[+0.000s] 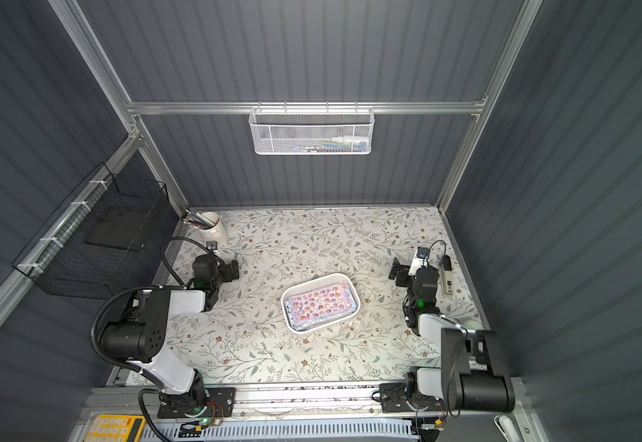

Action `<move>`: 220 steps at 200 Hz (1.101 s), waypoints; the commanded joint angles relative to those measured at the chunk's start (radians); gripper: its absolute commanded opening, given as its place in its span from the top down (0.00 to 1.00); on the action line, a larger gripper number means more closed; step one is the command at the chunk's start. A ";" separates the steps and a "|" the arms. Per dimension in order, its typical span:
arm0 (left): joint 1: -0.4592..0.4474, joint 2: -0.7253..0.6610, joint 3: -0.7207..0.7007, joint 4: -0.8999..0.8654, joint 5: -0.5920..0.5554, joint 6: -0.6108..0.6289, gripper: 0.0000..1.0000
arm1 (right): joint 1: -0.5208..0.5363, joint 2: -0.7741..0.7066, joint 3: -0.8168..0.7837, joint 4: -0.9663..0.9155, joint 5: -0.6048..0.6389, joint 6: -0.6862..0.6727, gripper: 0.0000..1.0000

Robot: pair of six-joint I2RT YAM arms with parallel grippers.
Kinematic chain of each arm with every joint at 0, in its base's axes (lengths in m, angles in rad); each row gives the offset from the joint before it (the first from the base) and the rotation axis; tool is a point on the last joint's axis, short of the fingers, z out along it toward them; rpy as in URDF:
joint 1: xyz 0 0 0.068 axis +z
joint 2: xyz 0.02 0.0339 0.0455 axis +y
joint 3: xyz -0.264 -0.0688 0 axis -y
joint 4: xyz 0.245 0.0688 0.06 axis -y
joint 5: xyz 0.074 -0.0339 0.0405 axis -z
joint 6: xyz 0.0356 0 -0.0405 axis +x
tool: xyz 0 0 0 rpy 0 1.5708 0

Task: Take the stickers out of the storage box
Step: Adjust the storage box at the center of the board.

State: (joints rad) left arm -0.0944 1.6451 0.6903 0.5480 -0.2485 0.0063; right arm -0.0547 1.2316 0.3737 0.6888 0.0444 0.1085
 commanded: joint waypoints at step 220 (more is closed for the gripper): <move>-0.498 0.111 0.541 -1.018 0.153 -0.233 0.62 | 0.924 -0.418 0.158 -1.261 -0.008 0.669 0.69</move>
State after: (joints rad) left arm -0.5934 1.7733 1.2728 -0.5037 -0.0971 -0.1970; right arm 0.8570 0.7475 0.5491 -0.6514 0.0002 0.7345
